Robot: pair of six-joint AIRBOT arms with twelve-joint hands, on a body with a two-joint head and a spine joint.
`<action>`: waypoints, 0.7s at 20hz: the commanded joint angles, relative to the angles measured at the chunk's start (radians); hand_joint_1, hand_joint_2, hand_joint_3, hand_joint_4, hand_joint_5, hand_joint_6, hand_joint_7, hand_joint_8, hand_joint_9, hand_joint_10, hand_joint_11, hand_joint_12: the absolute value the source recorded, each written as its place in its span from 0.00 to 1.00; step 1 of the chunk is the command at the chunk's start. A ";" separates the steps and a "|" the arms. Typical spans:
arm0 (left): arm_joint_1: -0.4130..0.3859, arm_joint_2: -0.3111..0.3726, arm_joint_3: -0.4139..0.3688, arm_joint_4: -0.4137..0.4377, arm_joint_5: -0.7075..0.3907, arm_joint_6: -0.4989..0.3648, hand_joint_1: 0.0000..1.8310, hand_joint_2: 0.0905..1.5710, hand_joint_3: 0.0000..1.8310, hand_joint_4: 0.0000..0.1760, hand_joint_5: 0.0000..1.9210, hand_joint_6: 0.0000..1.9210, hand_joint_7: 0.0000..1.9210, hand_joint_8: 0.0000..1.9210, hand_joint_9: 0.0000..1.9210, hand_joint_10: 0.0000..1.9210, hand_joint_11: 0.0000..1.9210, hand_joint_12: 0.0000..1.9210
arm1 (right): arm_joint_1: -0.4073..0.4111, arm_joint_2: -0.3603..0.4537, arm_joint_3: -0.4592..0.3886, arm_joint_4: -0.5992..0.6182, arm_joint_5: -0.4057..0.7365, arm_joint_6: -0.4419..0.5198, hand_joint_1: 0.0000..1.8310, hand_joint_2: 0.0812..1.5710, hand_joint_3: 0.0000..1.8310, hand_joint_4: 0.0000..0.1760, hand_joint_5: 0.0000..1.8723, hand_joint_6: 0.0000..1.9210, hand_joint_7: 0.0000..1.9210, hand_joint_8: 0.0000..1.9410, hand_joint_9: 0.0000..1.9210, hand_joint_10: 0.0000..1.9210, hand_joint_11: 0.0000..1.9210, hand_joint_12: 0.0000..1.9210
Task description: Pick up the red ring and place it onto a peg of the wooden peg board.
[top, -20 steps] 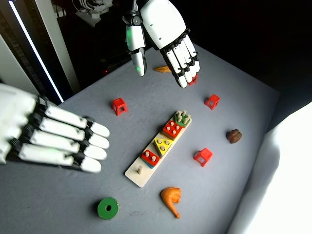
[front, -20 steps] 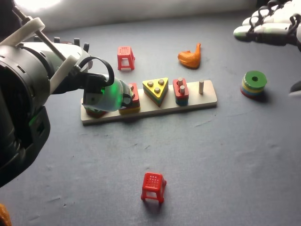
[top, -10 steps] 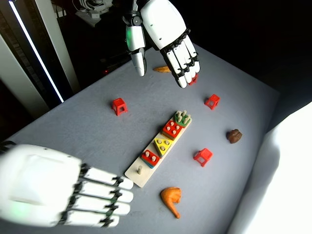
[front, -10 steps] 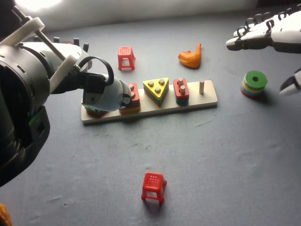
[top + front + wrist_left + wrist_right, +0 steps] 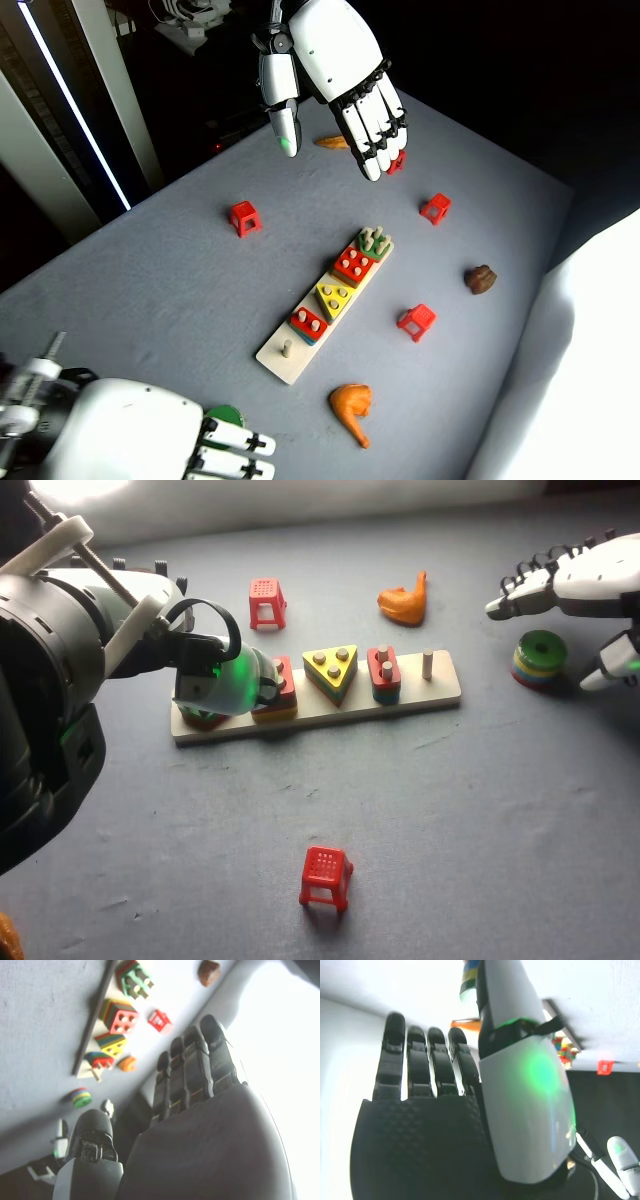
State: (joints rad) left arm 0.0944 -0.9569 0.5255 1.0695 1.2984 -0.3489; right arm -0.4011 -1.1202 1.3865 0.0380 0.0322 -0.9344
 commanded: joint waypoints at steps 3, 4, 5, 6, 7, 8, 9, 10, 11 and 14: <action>-0.008 0.002 0.004 0.096 0.006 0.002 0.00 0.80 0.00 0.00 0.06 0.00 0.08 0.00 0.08 0.00 0.00 0.22 | -0.010 -0.027 0.044 0.013 0.103 0.003 0.74 0.61 0.00 0.00 0.13 0.01 0.09 0.01 0.08 0.01 0.00 0.40; -0.008 0.002 0.004 0.096 0.006 0.002 0.00 0.80 0.00 0.00 0.06 0.00 0.08 0.00 0.08 0.00 0.00 0.22 | -0.013 -0.032 0.047 0.013 0.105 0.003 0.74 0.61 0.00 0.00 0.13 0.01 0.09 0.01 0.08 0.01 0.00 0.40; -0.007 0.002 0.004 0.096 0.006 0.002 0.00 0.80 0.00 0.00 0.07 0.00 0.09 0.00 0.08 0.00 0.00 0.23 | -0.016 -0.036 0.048 0.013 0.108 0.003 0.75 0.63 0.00 0.00 0.18 0.01 0.15 0.01 0.14 0.02 0.00 0.50; -0.007 0.002 0.003 0.096 0.006 0.002 0.00 0.80 0.00 0.00 0.07 0.00 0.09 0.01 0.09 0.00 0.00 0.23 | -0.019 -0.041 0.048 0.013 0.112 0.003 0.75 0.64 0.00 0.00 0.21 0.01 0.19 0.01 0.18 0.02 0.00 0.58; -0.007 0.002 0.003 0.096 0.006 0.002 0.00 0.80 0.00 0.00 0.07 0.00 0.09 0.00 0.09 0.00 0.00 0.23 | -0.020 -0.045 0.049 0.013 0.116 0.003 0.75 0.64 0.00 0.00 0.23 0.01 0.22 0.01 0.21 0.03 0.00 0.61; -0.007 0.002 0.003 0.096 0.006 0.001 0.00 0.80 0.00 0.00 0.06 0.00 0.09 0.00 0.08 0.00 0.00 0.22 | -0.021 -0.047 0.050 0.013 0.118 0.003 0.75 0.65 0.00 0.00 0.23 0.01 0.22 0.01 0.22 0.03 0.00 0.61; -0.007 0.002 0.003 0.096 0.006 0.001 0.00 0.81 0.00 0.00 0.06 0.00 0.09 0.00 0.08 0.00 0.00 0.22 | -0.024 -0.050 0.053 0.013 0.121 0.003 0.75 0.65 0.00 0.00 0.24 0.01 0.23 0.01 0.24 0.03 0.00 0.63; -0.007 0.002 0.003 0.096 0.006 0.001 0.00 0.80 0.00 0.00 0.07 0.00 0.09 0.00 0.08 0.00 0.00 0.22 | -0.027 -0.054 0.056 0.013 0.123 0.003 0.75 0.65 0.00 0.00 0.24 0.01 0.23 0.01 0.24 0.03 0.00 0.63; -0.007 0.002 0.003 0.096 0.006 0.001 0.00 0.80 0.00 0.00 0.08 0.00 0.09 0.00 0.09 0.00 0.00 0.24 | -0.030 -0.057 0.057 0.013 0.126 0.003 0.74 0.66 0.00 0.00 0.24 0.01 0.24 0.01 0.25 0.03 0.00 0.64; -0.008 0.002 0.002 0.096 0.006 0.001 0.00 0.81 0.00 0.00 0.07 0.00 0.08 0.00 0.07 0.00 0.00 0.20 | -0.036 -0.064 0.057 0.013 0.130 0.003 0.74 0.65 0.00 0.00 0.29 0.01 0.29 0.01 0.30 0.03 0.04 0.65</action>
State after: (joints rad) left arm 0.0944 -0.9565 0.5274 1.0695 1.2976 -0.3492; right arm -0.4366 -1.1870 1.4384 0.0490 0.0765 -0.9340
